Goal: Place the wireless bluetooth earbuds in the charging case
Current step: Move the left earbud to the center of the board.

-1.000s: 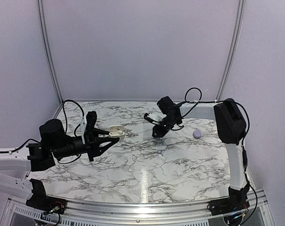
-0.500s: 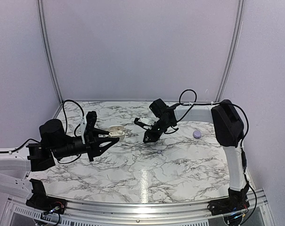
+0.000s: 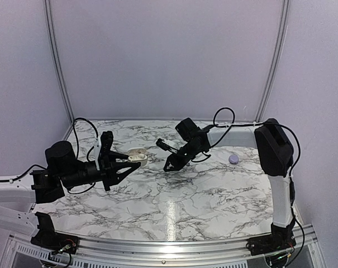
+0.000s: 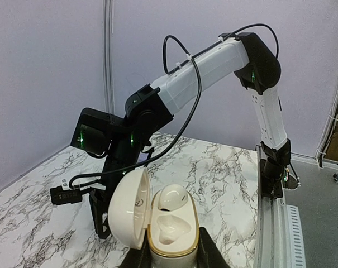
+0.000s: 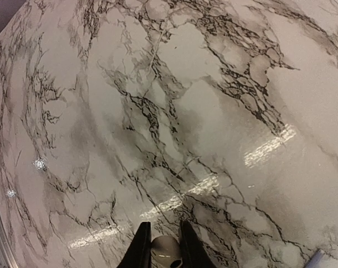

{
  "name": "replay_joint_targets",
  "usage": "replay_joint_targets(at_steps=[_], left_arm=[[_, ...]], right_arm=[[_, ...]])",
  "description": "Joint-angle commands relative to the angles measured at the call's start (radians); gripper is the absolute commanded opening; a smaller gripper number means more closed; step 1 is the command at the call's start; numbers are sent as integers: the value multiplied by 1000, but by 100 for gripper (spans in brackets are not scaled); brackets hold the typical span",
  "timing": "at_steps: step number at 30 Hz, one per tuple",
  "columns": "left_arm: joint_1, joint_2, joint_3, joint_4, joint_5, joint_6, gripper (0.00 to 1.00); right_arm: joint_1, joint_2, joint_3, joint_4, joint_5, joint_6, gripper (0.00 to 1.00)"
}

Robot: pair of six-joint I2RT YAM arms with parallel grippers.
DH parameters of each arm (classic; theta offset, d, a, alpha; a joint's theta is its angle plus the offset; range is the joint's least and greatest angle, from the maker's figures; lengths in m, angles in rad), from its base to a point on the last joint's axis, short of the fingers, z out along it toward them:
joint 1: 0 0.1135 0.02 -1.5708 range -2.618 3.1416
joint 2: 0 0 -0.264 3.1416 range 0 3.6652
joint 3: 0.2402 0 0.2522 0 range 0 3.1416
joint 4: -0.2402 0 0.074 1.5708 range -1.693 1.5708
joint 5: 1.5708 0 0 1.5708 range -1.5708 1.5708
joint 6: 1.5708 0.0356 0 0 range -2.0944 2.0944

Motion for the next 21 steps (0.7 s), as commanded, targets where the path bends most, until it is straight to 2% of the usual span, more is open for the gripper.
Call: replay_joint_targets(at_steps=[1,9,16,21], left_arm=[[4,-23,-10,11,4,-4,0],[4,-40,-19,6,6,-7,0],[4,-51,-18,1,7,-6,0],[4,-47,-15,-3,13,-4,0]], right_arm=[[81,7,62,-119,128,-3,15],[141,-21,75,-291,320,-27,15],[160,-22,55,-315,333,39,16],[179,-24,43,-365,405,46,19]])
